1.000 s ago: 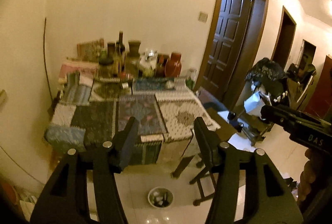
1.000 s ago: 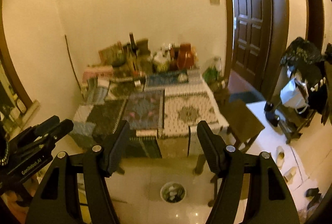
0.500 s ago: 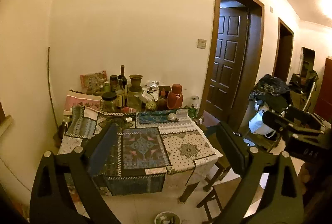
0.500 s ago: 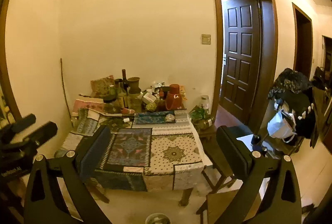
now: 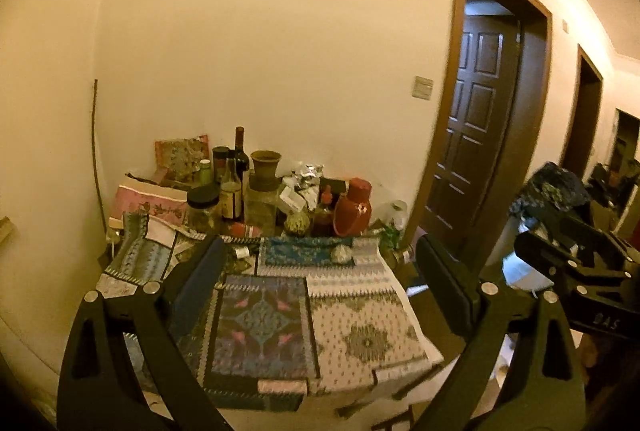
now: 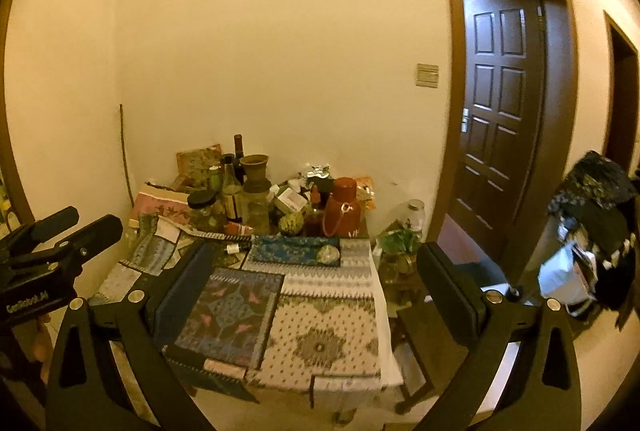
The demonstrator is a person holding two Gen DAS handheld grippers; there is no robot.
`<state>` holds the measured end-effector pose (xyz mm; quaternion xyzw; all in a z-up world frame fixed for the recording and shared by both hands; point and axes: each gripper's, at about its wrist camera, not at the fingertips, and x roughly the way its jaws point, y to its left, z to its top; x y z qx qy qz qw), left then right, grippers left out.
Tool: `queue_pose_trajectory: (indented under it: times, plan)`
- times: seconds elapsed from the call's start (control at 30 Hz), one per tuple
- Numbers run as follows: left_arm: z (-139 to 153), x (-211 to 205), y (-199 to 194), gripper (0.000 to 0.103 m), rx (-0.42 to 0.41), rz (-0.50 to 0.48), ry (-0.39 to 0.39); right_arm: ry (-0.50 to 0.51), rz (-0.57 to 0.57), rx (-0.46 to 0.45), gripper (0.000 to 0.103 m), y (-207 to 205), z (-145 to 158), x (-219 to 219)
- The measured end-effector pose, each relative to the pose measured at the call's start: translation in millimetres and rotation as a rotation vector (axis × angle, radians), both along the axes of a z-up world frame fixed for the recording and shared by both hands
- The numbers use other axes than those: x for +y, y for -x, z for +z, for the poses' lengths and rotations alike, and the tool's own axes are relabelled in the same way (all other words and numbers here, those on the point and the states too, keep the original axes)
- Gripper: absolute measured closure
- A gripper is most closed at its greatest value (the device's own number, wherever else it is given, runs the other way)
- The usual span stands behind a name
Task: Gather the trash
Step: 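Raise both empty tools from the bin back toward the table, then grasp the small brown labeled bottle with the left tool while the right tool grasps the foil ball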
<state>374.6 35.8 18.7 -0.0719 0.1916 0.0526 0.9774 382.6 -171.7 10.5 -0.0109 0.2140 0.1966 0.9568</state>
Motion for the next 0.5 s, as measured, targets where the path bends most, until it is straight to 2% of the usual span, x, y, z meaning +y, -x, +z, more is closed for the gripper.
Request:
queue_pose_trajectory:
  times: [0.27,0.5]
  plan:
    - [-17,0,-66,0.007,0.052,0.058,0.048,0.005,0.039,0.055,0.002,-63,-14,-1]
    - [-37,31,-122,0.007,0.102,0.088,0.053,0.004,0.013,0.138,0.002,-119,-34,18]
